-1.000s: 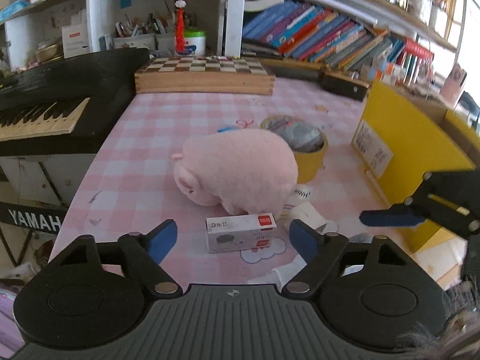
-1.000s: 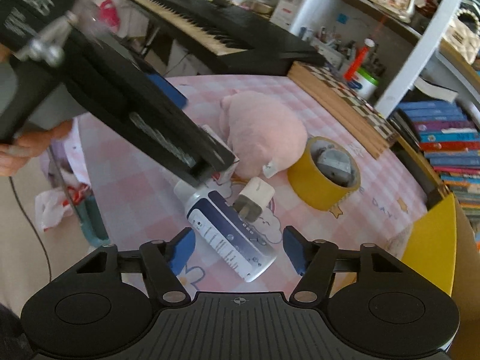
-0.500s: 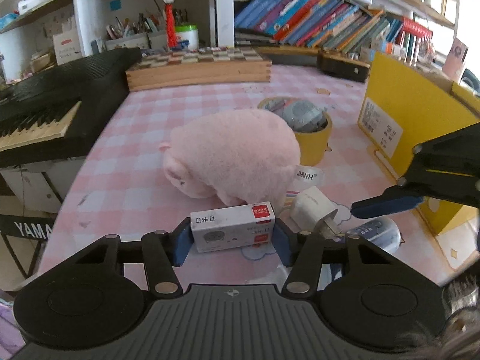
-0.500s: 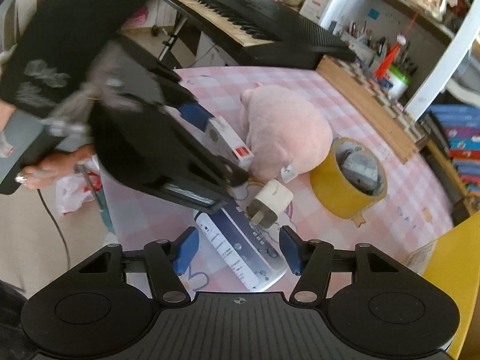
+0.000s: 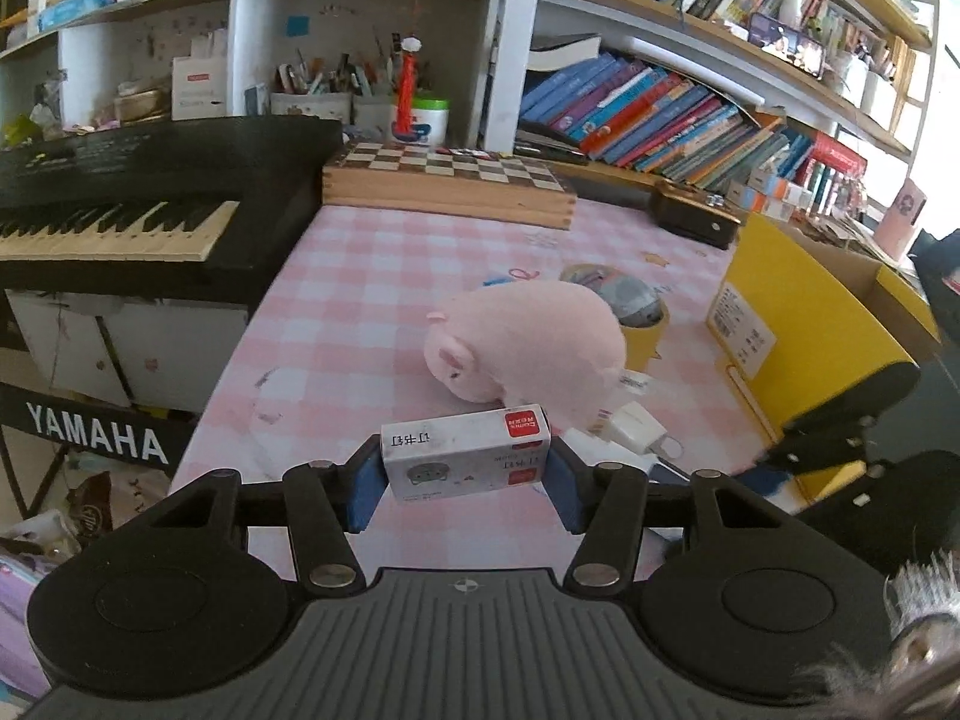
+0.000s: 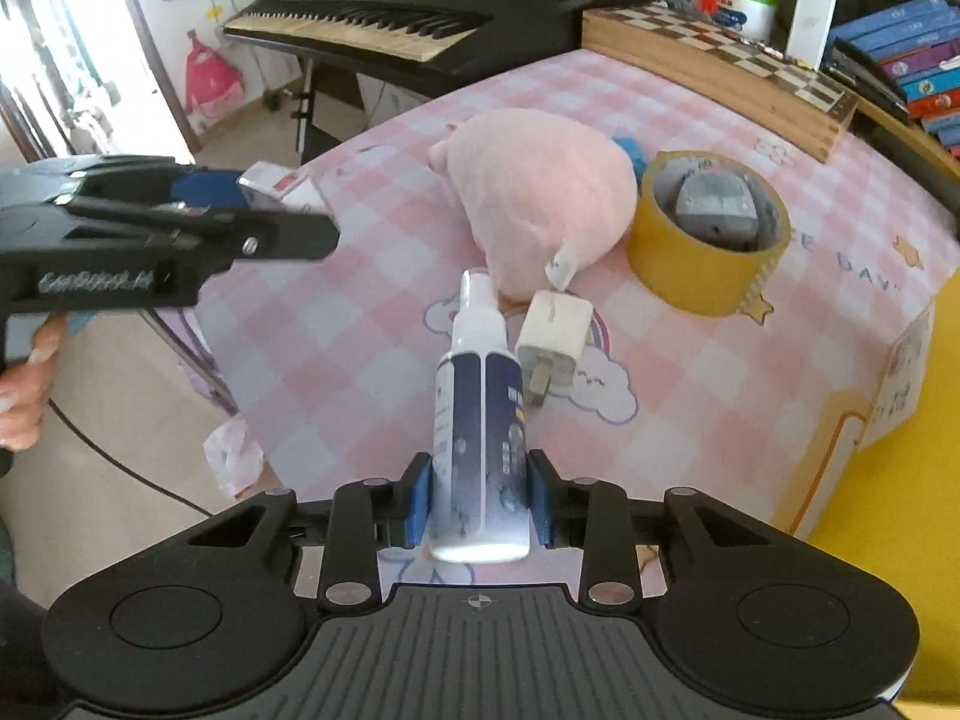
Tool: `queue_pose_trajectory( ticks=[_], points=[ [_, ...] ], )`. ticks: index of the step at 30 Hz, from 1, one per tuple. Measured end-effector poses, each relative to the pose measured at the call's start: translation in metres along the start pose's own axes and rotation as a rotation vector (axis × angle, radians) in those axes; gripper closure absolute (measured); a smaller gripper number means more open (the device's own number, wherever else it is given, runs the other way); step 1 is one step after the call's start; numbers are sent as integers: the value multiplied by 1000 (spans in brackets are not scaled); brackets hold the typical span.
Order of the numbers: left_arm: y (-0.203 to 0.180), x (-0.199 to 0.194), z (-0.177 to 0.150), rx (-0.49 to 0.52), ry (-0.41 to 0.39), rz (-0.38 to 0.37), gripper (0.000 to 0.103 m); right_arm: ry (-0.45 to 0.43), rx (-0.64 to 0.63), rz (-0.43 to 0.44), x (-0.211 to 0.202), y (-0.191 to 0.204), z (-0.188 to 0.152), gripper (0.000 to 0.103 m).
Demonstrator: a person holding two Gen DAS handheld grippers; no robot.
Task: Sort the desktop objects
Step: 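Lift and carry the spray bottle and medicine box toward the yellow box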
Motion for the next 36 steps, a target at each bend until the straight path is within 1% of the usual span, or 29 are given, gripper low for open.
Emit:
queue_pose_trajectory(
  ticks=[5, 10, 14, 17, 21, 23, 27, 31, 36],
  points=[
    [-2, -2, -2, -17, 23, -38, 51, 6, -17, -34, 3, 7, 2, 68],
    [-4, -6, -1, -29, 38, -62, 51, -11, 33, -57, 1, 9, 1, 70],
    [-3, -19, 6, -60, 25, -62, 51, -59, 100, -21, -9, 10, -1, 70],
    [-2, -25, 11, -70, 13, -68, 51, -102, 125, -21, -20, 12, 1, 71],
    [-2, -32, 16, -90, 4, -73, 51, -160, 214, -16, -39, 8, 3, 71],
    [-4, -37, 18, -91, -8, -79, 51, -184, 239, -22, -49, 7, 4, 71],
    [-8, -46, 20, -87, -26, -106, 51, -220, 273, -38, -62, 4, 6, 71],
    [-8, -53, 21, -92, -42, -123, 51, -249, 329, -31, -72, 3, 5, 70],
    [-9, -63, 21, -89, -50, -149, 51, -284, 371, -39, -85, 9, -2, 70]
  ],
)
Point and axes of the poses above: each gripper's, at about its wrist camera, not at the fingertips, and x roughly the way its jaws point, y to its left, z to its top, the point moved 2 cm from there along x, roughly the way its jaws point, and after that the axes turned 3 degrees about z, right-handed, at the moved point
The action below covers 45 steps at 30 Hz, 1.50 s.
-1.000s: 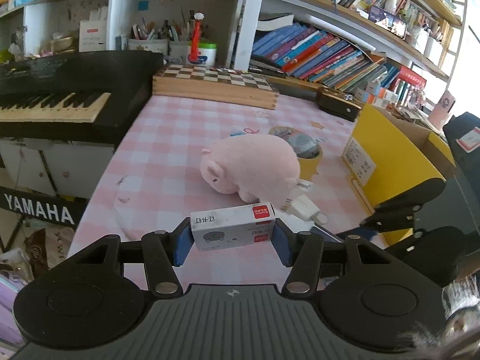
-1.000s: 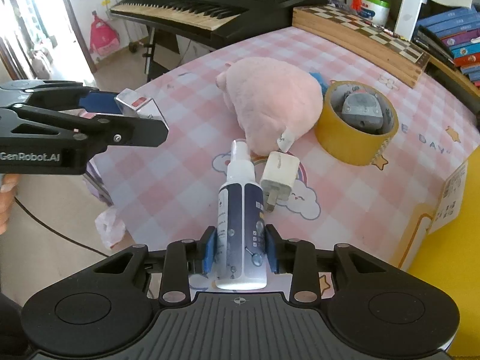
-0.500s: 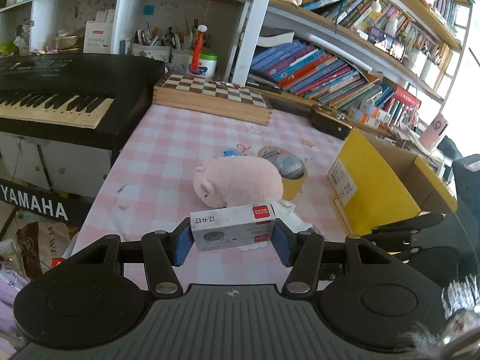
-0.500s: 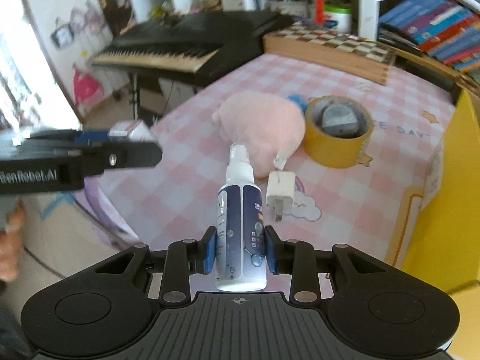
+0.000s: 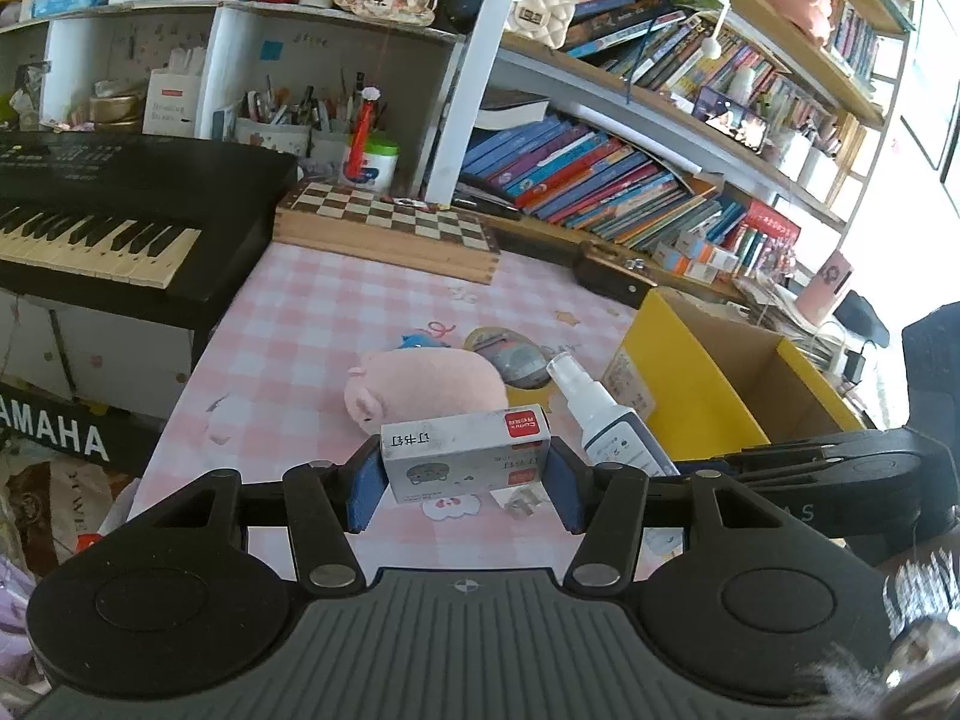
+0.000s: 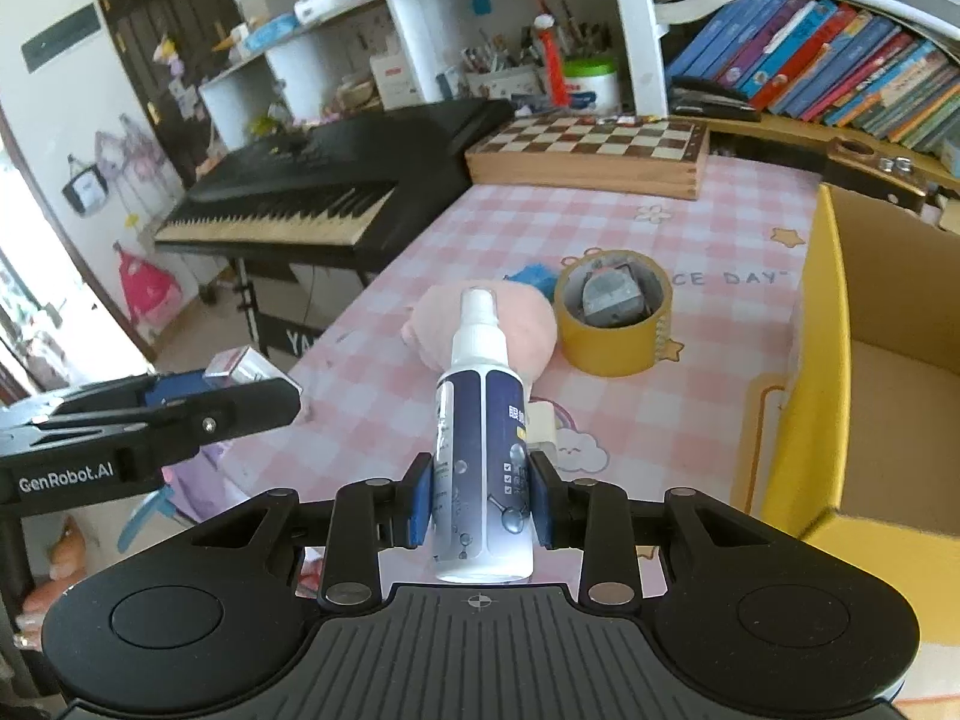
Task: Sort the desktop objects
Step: 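Lift and carry the spray bottle and medicine box toward the yellow box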
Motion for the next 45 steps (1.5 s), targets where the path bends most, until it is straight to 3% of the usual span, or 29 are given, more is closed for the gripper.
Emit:
queue_pose_trajectory(
  ticks=[30, 45],
  points=[
    [-43, -43, -28, 126, 81, -236, 51, -40, 332, -117, -85, 18, -107, 70],
    [-72, -59, -45, 213, 105, -351, 51, -80, 376, -163, -111, 23, -127, 70]
  ],
)
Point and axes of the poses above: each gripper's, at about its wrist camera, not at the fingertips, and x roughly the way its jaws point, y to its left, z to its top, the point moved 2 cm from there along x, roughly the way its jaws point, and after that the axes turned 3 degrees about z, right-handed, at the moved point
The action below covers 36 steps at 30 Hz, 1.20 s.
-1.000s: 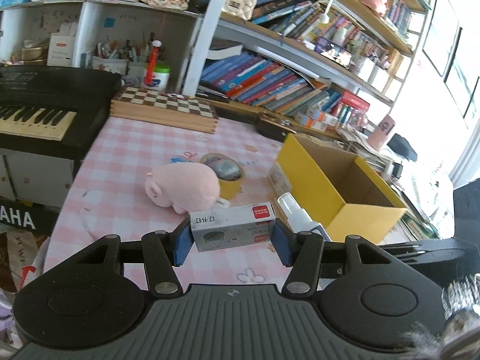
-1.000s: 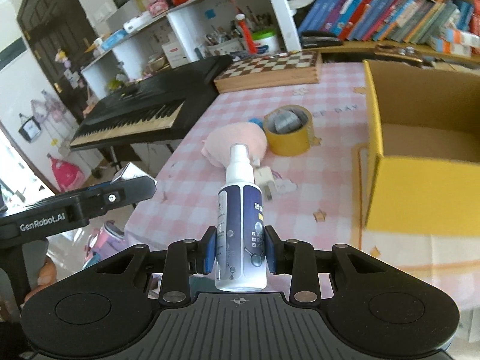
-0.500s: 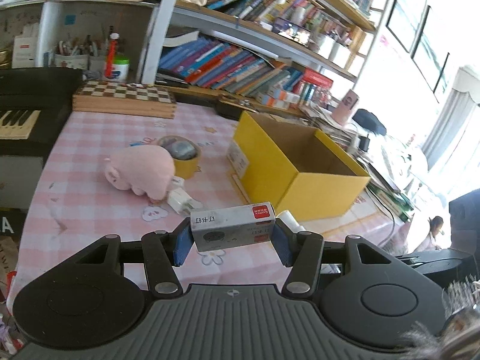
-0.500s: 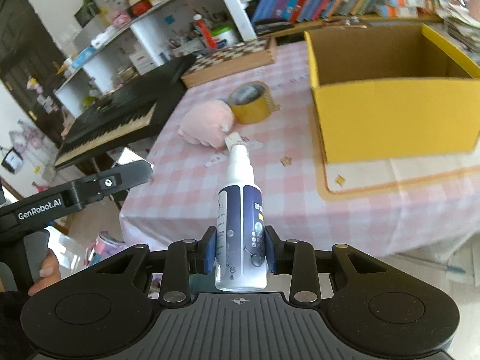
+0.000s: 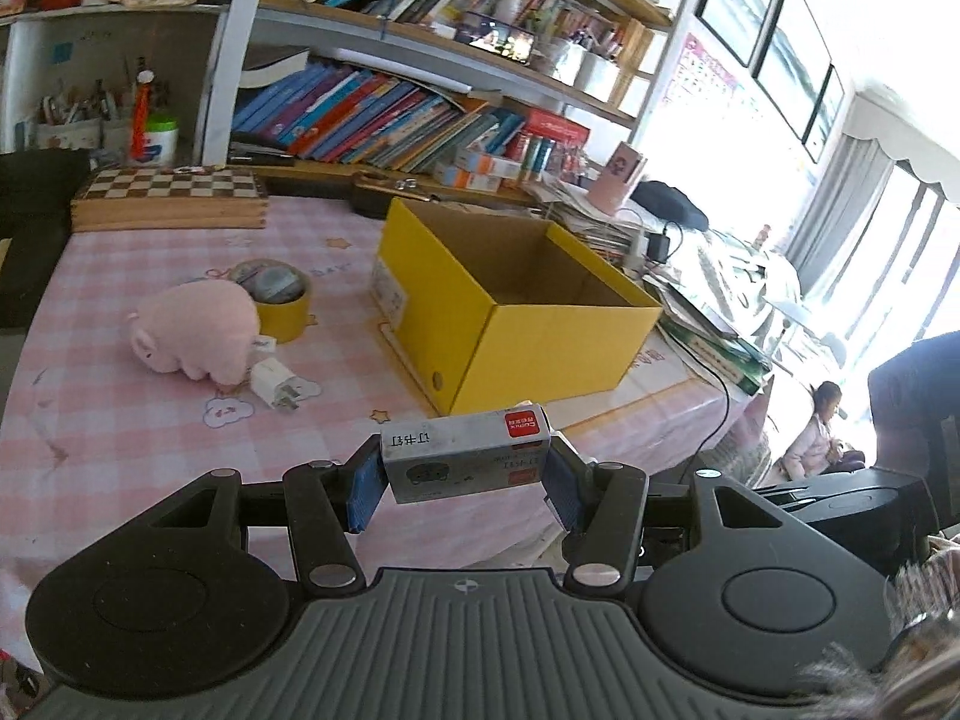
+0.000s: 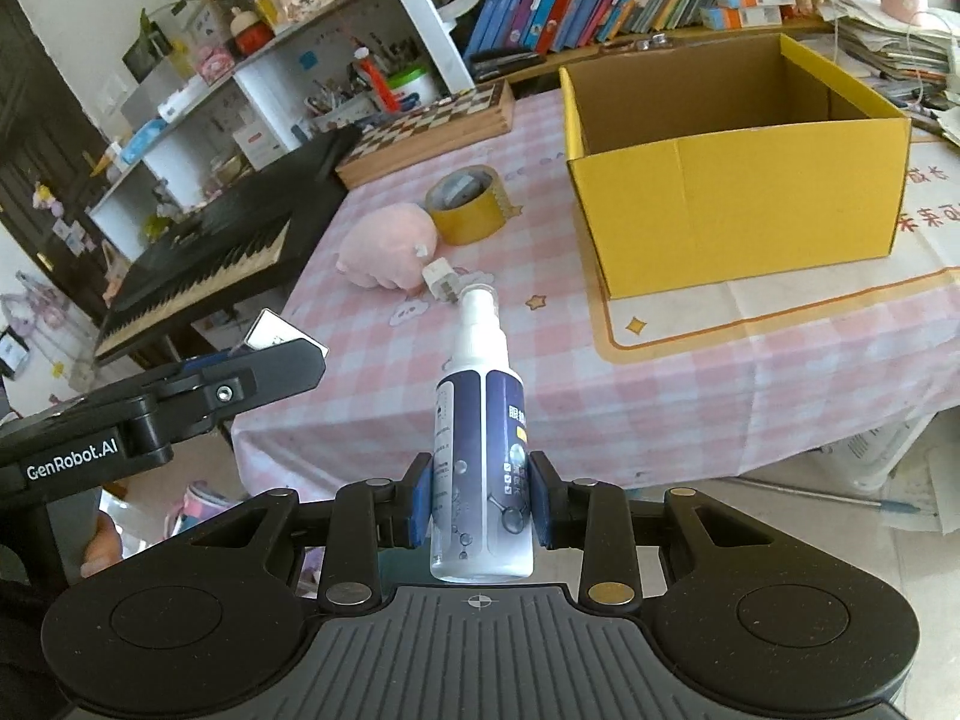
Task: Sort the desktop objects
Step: 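Lift and carry the spray bottle and medicine box toward the yellow box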
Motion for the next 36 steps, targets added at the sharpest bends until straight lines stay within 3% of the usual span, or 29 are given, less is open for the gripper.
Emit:
queue_pose_trajectory(
  ticks=[36],
  points=[
    [-54, 31, -3, 136, 60, -159, 51, -93, 149, -133, -38, -46, -22, 70]
  ],
)
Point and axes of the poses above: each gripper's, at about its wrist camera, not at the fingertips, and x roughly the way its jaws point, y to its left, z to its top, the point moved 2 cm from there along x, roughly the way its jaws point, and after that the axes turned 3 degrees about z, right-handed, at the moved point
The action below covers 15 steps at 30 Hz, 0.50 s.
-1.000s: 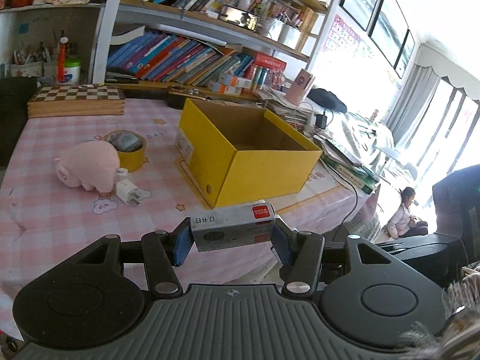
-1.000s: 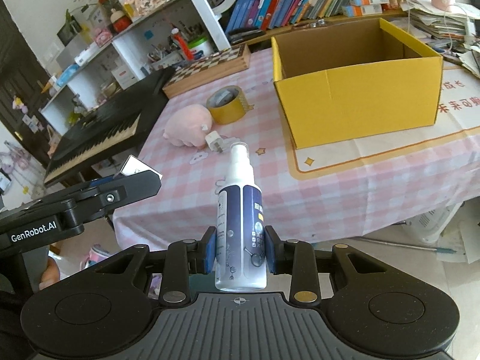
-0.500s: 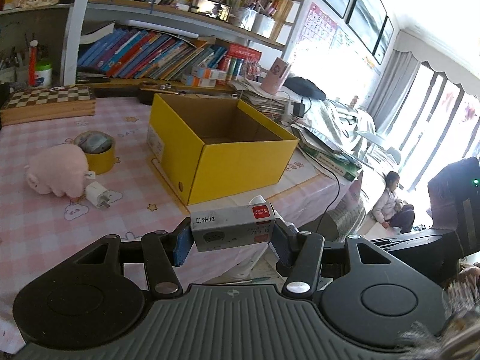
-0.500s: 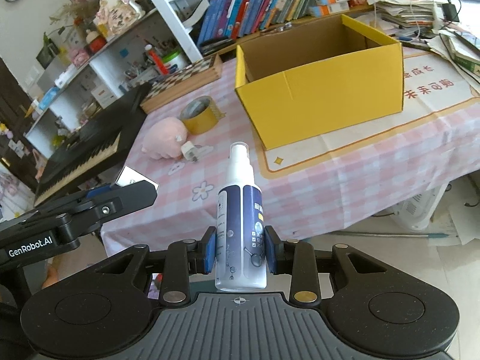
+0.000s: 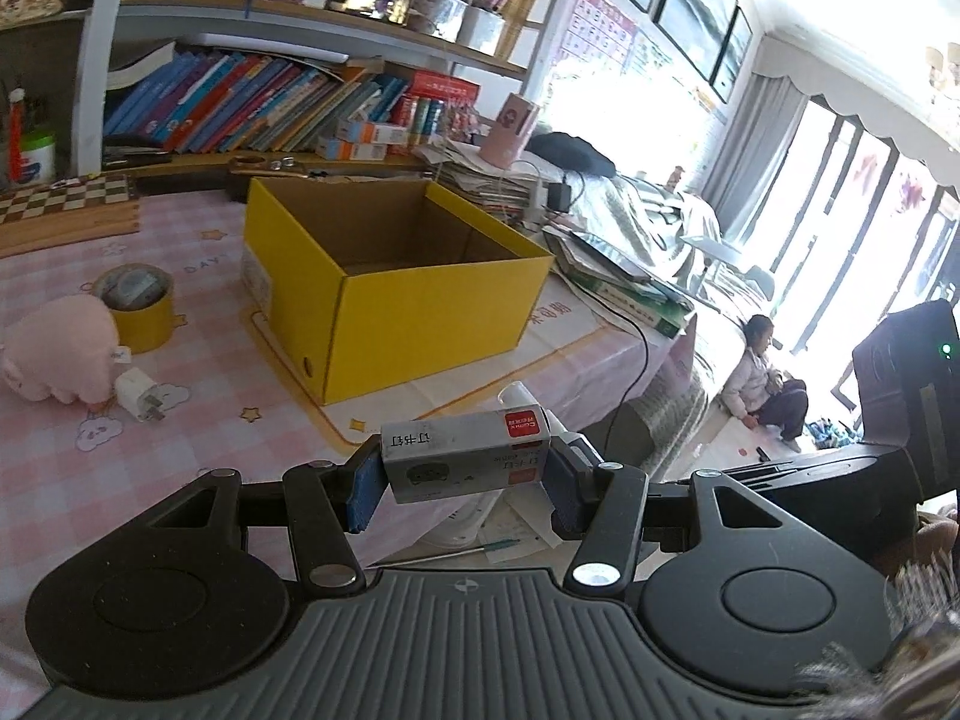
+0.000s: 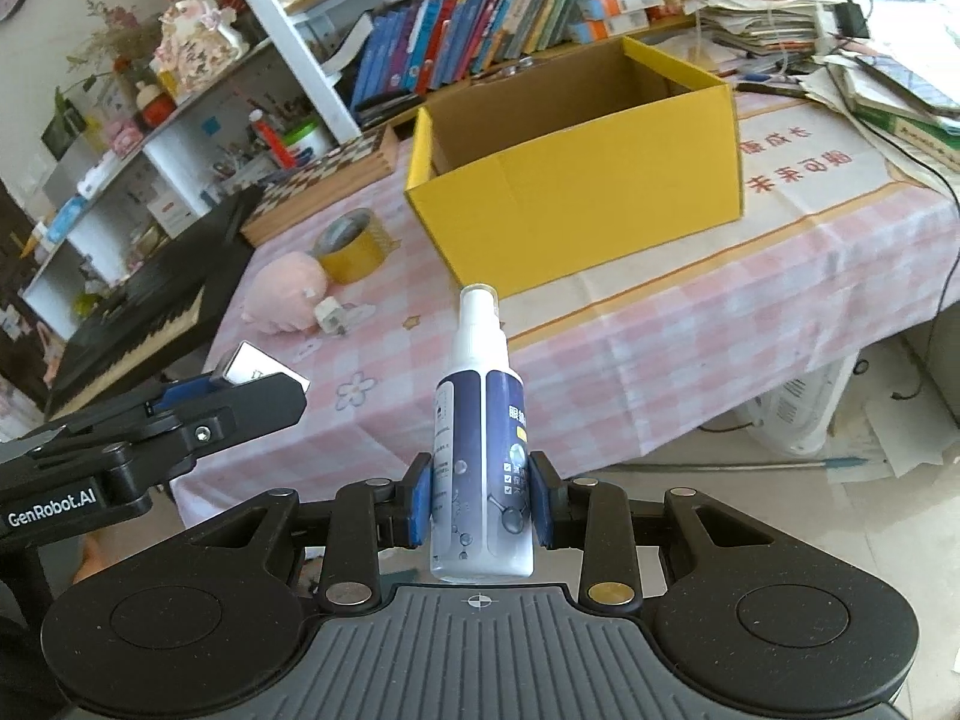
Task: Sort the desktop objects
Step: 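Lift and carry the spray bottle and medicine box toward the yellow box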
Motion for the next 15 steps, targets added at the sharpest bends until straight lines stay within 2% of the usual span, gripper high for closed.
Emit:
queue_pose_trajectory(
  ticks=[15],
  points=[
    [-21, 15, 3, 28, 14, -60, 51, -22, 34, -46, -14, -17, -4, 70]
  ],
)
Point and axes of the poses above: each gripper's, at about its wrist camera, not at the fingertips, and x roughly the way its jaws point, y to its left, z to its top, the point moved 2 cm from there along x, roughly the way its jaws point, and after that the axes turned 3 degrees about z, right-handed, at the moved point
